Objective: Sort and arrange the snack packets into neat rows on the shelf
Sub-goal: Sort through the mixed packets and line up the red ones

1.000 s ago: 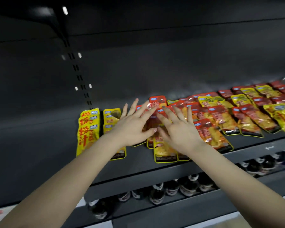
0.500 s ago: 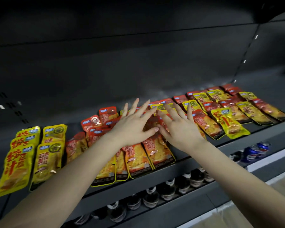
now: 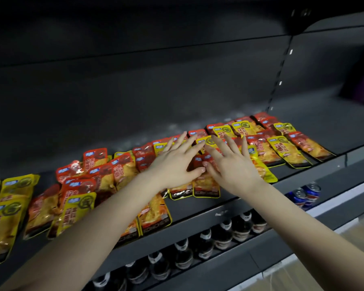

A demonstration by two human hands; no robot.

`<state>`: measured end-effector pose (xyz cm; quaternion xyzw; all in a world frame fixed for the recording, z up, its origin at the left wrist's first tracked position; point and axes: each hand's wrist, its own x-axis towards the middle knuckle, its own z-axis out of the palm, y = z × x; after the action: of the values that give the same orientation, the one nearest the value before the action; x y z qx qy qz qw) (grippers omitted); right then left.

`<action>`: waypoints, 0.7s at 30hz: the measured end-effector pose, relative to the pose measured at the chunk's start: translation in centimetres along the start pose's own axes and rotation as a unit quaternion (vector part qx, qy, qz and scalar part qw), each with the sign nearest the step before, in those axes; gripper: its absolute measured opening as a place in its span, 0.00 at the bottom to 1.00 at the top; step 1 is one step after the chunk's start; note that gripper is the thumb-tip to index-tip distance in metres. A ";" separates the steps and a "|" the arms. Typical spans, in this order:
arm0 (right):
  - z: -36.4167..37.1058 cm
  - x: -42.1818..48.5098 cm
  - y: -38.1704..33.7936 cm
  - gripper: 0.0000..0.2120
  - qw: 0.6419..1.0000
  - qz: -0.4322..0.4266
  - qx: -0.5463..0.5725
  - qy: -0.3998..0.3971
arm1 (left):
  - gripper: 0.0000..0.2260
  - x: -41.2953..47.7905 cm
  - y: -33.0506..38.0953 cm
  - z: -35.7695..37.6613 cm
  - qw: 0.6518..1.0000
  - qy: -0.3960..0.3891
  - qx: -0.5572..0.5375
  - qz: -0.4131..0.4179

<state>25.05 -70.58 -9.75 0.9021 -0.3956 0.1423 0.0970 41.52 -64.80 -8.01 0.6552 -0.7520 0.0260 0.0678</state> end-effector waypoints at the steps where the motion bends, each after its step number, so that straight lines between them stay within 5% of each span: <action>1: -0.1 -0.1 1.0 0.27 1.000 0.001 -0.002 -0.004 | 0.31 0.7 0.7 0.1 1.000 -0.001 0.000 -0.001; 21: 1.8 -3.2 11.4 0.27 0.995 0.007 0.024 -0.093 | 0.34 6.6 9.2 3.6 0.994 -0.081 -0.008 -0.066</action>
<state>14.88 -76.56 -11.83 0.9106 -0.4060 0.0676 0.0371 31.27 -70.41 -10.27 0.7030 -0.7100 -0.0375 0.0137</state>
